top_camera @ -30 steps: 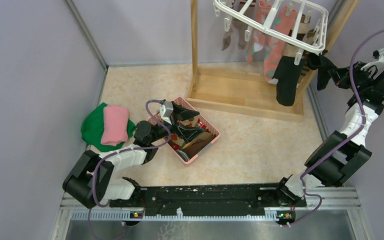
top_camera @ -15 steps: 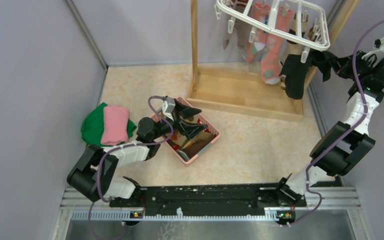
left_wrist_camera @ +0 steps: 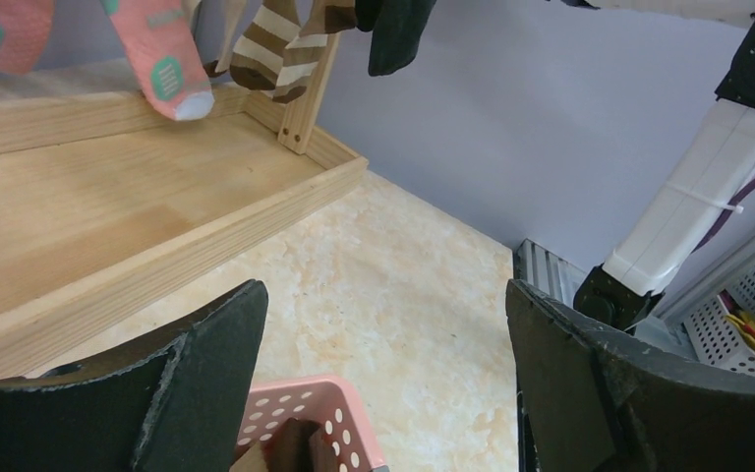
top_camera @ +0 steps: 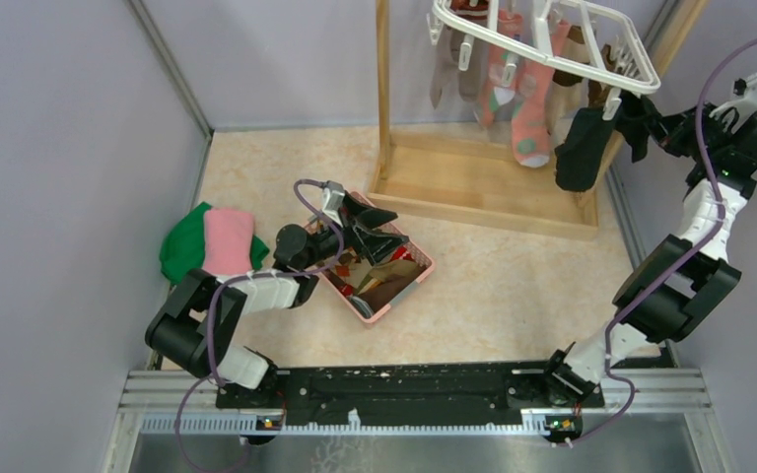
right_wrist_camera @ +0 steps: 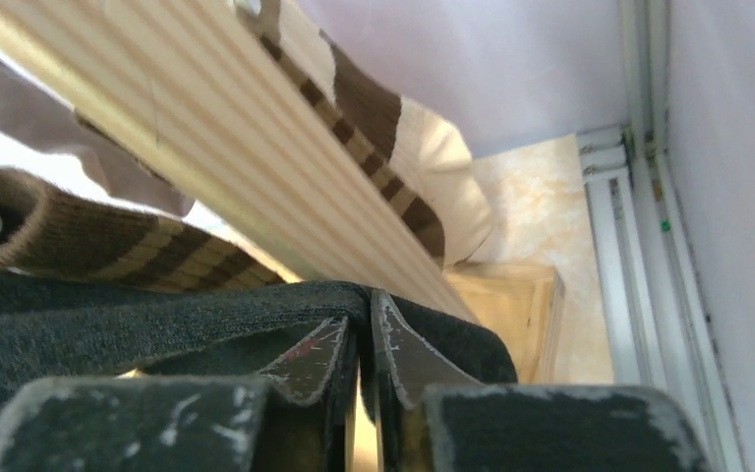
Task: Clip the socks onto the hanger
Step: Rotate the hanger.
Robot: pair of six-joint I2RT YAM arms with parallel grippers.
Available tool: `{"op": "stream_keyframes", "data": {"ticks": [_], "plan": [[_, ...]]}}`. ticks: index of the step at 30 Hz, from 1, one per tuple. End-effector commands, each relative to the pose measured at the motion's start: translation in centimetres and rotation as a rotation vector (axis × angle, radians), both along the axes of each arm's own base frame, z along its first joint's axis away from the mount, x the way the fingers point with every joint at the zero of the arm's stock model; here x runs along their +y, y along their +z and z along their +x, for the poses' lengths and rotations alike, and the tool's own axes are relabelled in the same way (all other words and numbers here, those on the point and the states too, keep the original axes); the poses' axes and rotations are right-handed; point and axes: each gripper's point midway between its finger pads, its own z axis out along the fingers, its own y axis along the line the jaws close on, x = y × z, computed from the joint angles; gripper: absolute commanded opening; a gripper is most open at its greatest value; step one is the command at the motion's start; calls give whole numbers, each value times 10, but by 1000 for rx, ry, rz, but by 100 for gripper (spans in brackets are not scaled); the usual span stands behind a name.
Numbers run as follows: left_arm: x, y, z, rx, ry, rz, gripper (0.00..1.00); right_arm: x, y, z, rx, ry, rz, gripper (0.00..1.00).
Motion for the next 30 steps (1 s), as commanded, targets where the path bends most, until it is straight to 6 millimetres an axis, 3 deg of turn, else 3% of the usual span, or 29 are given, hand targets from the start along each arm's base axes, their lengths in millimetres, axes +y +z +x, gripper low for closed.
{"op": "stream_keyframes", "data": {"ticks": [1, 7, 13, 16, 20, 25, 30], "plan": [[4, 27, 2, -63, 1, -62, 96, 32, 12, -23, -45, 110, -92, 15], [7, 28, 2, -75, 8, -57, 96, 50, 29, -80, -90, 136, -157, 55], [10, 28, -1, -92, 13, -50, 96, 74, 35, -133, -63, 183, -335, 80], [12, 31, -3, -113, 14, -48, 96, 92, 49, -152, -75, 219, -406, 83], [14, 33, -6, -138, 20, -44, 96, 115, 82, -170, -122, 270, -461, 84], [17, 33, -8, -146, 31, -39, 96, 151, 134, -187, -238, 369, -502, 84], [17, 35, -9, -145, 23, -50, 96, 197, 189, -188, -347, 461, -541, 84]]}}
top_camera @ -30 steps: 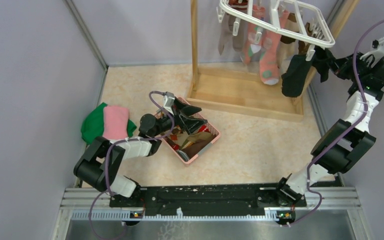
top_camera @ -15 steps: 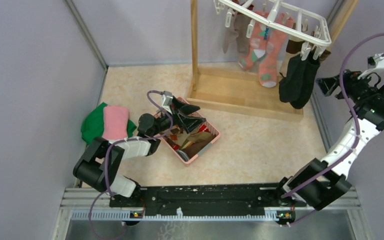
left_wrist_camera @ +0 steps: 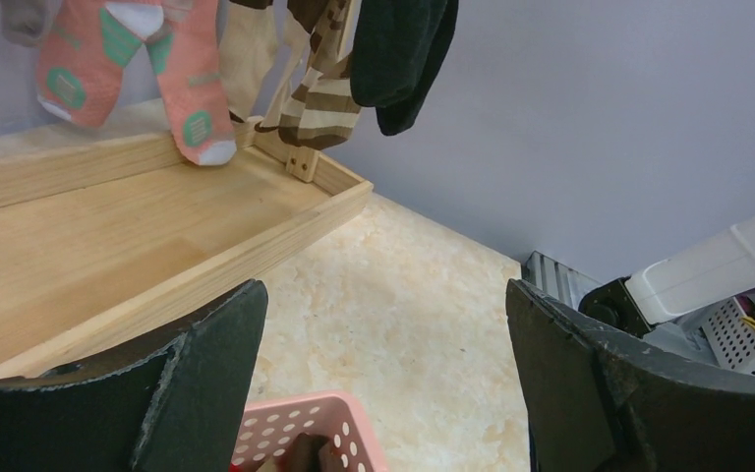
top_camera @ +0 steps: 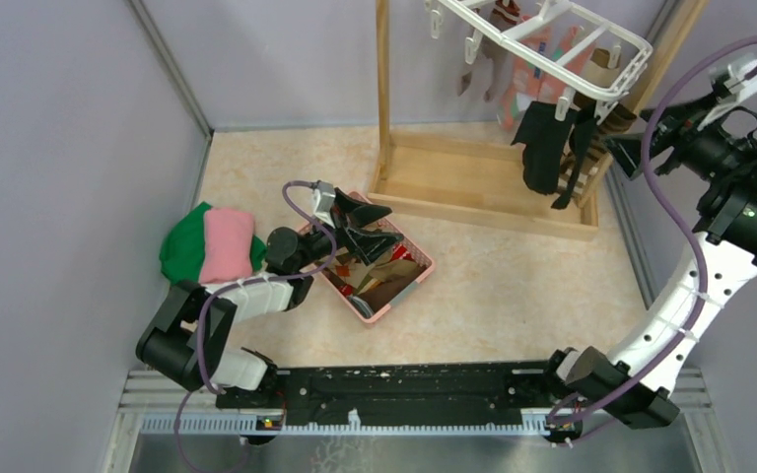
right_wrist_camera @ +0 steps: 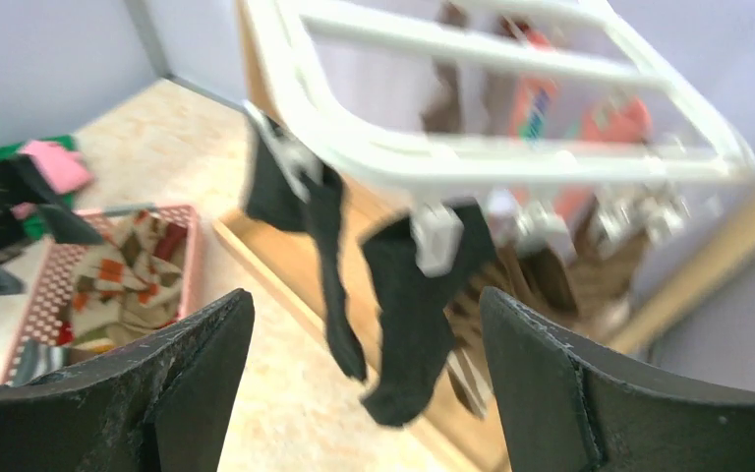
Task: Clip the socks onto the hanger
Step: Rotate the hanger.
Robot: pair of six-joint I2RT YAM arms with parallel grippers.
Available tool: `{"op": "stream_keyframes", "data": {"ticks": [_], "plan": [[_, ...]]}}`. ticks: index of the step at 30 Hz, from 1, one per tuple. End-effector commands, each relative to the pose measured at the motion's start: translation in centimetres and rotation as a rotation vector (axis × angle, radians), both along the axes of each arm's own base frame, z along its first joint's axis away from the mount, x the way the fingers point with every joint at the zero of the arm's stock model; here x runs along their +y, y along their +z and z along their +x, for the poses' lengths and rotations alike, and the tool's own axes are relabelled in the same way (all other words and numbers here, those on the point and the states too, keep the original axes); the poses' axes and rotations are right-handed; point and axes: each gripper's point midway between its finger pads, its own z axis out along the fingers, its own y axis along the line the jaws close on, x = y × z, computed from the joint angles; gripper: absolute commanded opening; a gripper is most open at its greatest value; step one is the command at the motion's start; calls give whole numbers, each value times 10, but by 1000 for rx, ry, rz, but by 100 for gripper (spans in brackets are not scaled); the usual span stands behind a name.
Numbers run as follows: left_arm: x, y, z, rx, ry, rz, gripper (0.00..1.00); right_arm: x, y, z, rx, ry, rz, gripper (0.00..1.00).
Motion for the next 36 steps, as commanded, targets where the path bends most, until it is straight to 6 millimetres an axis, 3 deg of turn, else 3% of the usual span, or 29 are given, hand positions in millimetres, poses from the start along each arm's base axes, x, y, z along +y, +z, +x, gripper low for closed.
{"op": "stream_keyframes", "data": {"ticks": [1, 4, 7, 15, 22, 36], "plan": [[4, 15, -7, -75, -10, -32, 96, 50, 55, -9, -105, 131, -46, 84], [4, 17, -10, -71, -22, -40, 96, 76, 79, -3, -159, 181, -76, 83], [4, 17, -11, -68, -25, -41, 96, 100, 89, 15, -180, 205, -109, 81], [3, 18, -13, -73, -41, -41, 96, 125, 81, 74, -192, 77, -248, 73], [3, 17, -12, -60, -38, -38, 96, 112, 77, 91, -193, -30, -313, 67], [-2, 18, -12, -35, -75, -50, 96, 56, 77, 67, -187, -247, -354, 64]]}}
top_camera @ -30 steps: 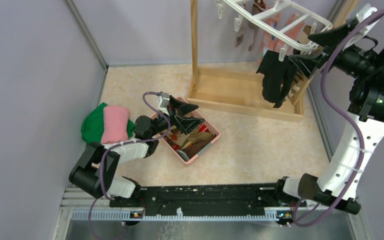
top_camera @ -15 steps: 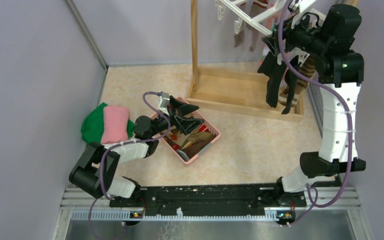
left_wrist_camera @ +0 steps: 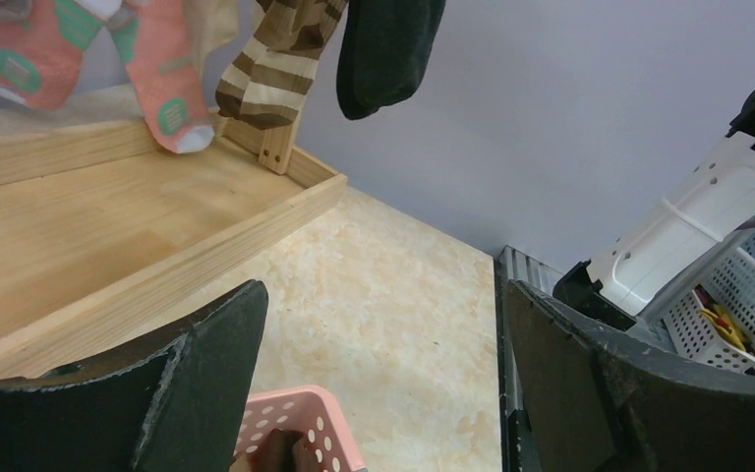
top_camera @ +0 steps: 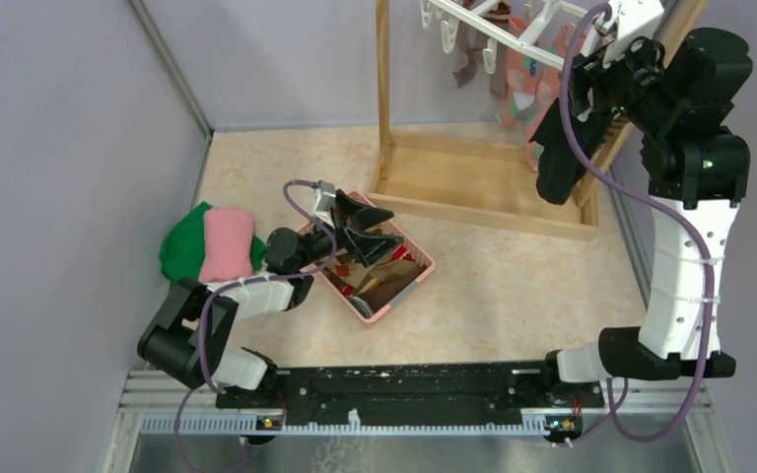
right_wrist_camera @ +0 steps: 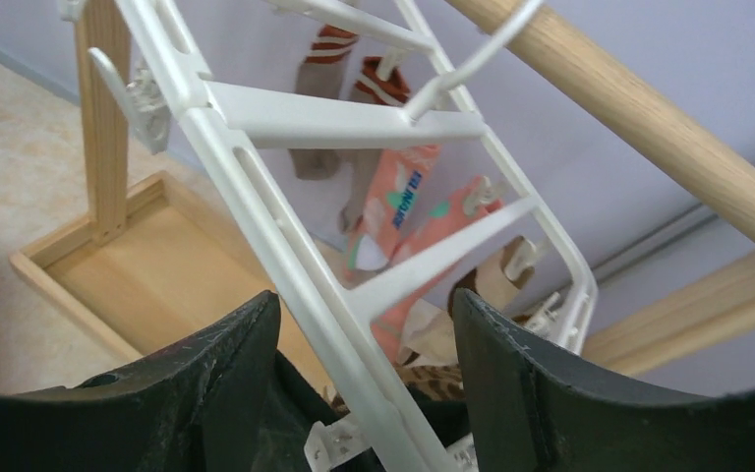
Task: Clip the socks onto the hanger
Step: Rotate the hanger.
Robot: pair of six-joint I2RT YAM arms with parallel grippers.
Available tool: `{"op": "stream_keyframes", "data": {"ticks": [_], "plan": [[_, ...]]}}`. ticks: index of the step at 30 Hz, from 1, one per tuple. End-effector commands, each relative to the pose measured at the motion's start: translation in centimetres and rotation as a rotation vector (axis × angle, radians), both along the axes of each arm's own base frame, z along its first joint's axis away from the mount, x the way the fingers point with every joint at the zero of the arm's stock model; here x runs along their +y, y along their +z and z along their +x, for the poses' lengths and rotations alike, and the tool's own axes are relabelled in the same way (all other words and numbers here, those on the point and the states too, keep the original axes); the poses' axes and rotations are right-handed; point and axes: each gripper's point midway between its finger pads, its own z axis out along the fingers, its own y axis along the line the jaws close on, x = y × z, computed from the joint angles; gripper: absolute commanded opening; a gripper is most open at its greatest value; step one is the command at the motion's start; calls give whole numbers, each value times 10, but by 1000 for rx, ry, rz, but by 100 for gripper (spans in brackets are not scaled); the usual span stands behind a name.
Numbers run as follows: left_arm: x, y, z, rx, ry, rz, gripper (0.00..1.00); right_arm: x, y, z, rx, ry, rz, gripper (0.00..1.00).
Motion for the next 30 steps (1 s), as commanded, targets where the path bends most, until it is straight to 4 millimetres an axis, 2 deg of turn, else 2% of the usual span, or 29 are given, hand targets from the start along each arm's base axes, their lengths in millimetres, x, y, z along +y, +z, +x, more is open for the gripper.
{"op": "stream_keyframes", "data": {"ticks": [1, 6, 9, 18, 30], "plan": [[0, 17, -4, -62, -26, -40, 96, -33, 12, -8, -47, -94, 20, 64], [-1, 17, -4, -56, -34, -42, 96, -61, 8, -9, -43, -143, 38, 63], [-1, 17, -4, -51, -37, -42, 96, -77, 4, -7, -35, -168, 53, 59], [-3, 16, -3, -34, -52, -45, 96, -125, -2, 8, -31, -226, 84, 58], [-4, 14, -3, -15, -62, -51, 97, -157, -7, 36, -58, -206, 72, 58]]}}
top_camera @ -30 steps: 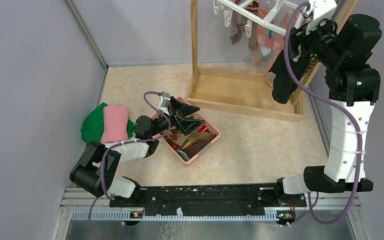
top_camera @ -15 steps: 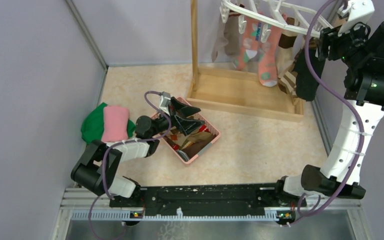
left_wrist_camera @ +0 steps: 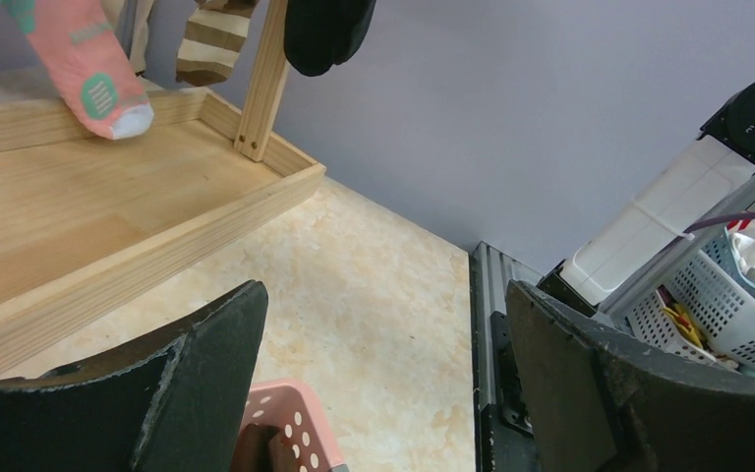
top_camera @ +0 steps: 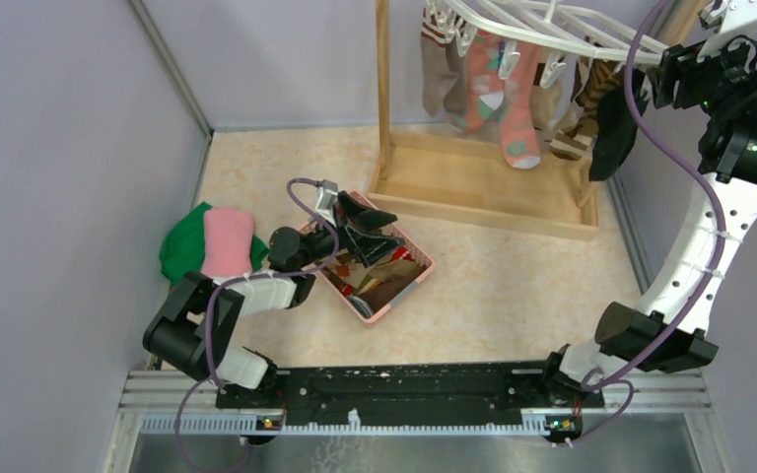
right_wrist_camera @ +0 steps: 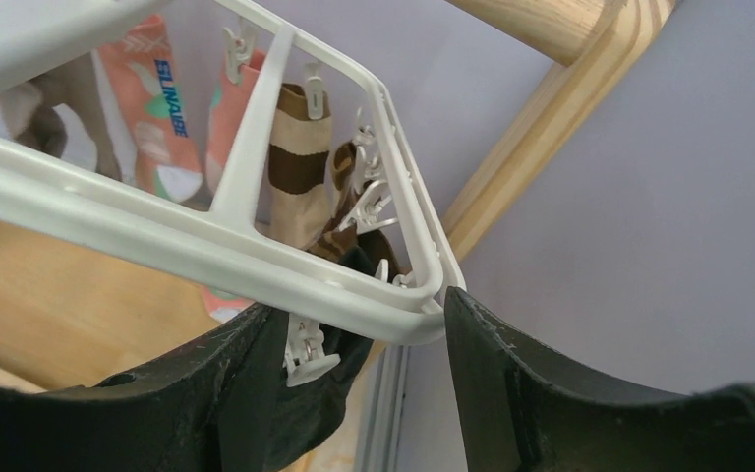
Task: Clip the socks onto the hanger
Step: Rotate the hanger.
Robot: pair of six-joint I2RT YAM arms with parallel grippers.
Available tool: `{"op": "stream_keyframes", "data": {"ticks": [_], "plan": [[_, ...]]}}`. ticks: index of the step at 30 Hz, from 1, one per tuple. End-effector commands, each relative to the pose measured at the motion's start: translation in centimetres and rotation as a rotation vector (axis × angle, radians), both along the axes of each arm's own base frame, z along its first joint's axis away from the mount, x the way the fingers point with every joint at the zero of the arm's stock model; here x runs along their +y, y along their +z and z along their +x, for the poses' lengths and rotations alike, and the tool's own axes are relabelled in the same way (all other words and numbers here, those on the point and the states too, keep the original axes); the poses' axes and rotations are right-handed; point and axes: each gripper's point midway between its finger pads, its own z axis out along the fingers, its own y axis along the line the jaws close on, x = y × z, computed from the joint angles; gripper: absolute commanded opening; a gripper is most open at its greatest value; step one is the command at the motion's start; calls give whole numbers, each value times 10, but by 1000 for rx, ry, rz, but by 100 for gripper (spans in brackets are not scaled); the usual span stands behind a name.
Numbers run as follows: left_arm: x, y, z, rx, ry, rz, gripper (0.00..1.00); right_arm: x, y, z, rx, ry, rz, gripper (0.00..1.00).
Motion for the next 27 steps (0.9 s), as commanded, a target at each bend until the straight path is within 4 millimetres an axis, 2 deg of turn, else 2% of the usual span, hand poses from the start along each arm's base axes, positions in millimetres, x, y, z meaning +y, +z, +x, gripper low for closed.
{"op": "stream_keyframes", "data": {"ticks": [1, 6, 13, 16, 20, 24, 27], "plan": [[0, 21, -1, -79, -11, -42, 97, -13, 13, 14, -65, 4, -6, 58], [-1, 21, -1, -75, -18, -45, 97, -33, 9, 25, -69, -24, 16, 57], [-3, 21, 0, -55, -39, -58, 97, -45, 11, 37, -89, -26, 30, 58], [-4, 21, -1, -41, -53, -66, 98, -44, 11, 40, -87, 0, 37, 60], [-4, 20, -2, -33, -67, -80, 99, -29, 11, 34, -93, 74, 37, 61], [-5, 23, -1, -39, -70, -84, 99, -23, 17, 29, -114, 94, 29, 56], [-5, 25, -1, -48, -71, -82, 99, -26, 15, 35, -104, 97, 35, 52]]}}
